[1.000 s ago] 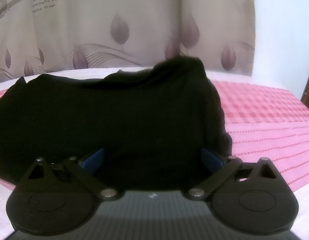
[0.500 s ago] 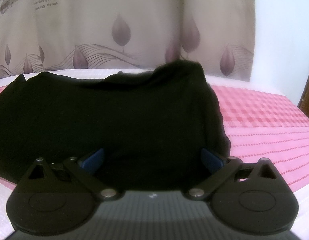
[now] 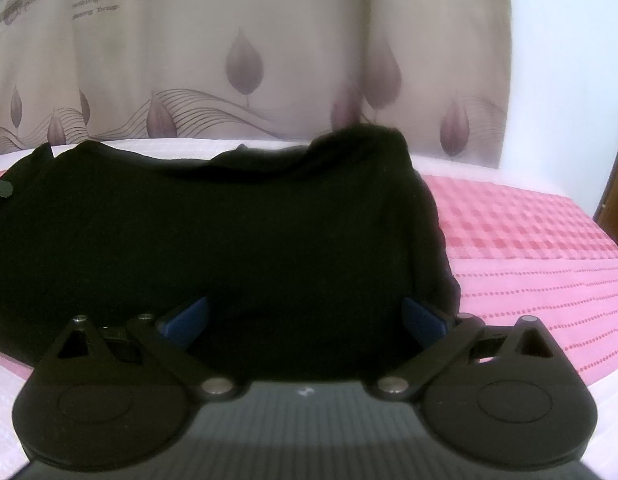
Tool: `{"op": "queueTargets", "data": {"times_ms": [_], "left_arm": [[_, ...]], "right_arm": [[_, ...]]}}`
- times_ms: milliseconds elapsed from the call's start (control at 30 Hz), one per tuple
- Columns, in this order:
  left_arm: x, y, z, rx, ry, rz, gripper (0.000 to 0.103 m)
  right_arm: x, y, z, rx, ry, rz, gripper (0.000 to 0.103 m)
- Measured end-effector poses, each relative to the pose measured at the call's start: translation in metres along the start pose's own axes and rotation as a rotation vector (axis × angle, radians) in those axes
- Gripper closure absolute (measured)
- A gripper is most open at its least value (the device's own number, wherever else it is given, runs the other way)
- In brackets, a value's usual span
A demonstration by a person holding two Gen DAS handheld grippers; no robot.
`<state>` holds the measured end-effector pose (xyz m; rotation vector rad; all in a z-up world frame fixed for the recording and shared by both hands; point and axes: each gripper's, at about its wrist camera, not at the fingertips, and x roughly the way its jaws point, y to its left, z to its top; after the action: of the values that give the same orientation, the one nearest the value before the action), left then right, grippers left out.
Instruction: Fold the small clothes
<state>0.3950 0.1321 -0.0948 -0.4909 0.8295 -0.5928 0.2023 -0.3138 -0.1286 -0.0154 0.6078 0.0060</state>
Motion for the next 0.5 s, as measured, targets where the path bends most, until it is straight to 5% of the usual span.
{"op": "queueTargets", "data": {"times_ms": [267,400,500], "left_arm": [[-0.006,0.007,-0.003,-0.016,-0.007,-0.027,0.067],[-0.008,0.010,-0.001,-0.070,0.079,-0.142,0.026],[-0.005,-0.001,-0.002,-0.014,0.092,-0.140,0.022]], "right_arm": [[0.000,0.000,0.000,-0.002,-0.001,-0.001,0.000],[-0.001,0.000,-0.001,-0.002,-0.002,-0.001,0.000],[-0.001,0.001,0.000,-0.004,-0.001,-0.003,0.000]]}}
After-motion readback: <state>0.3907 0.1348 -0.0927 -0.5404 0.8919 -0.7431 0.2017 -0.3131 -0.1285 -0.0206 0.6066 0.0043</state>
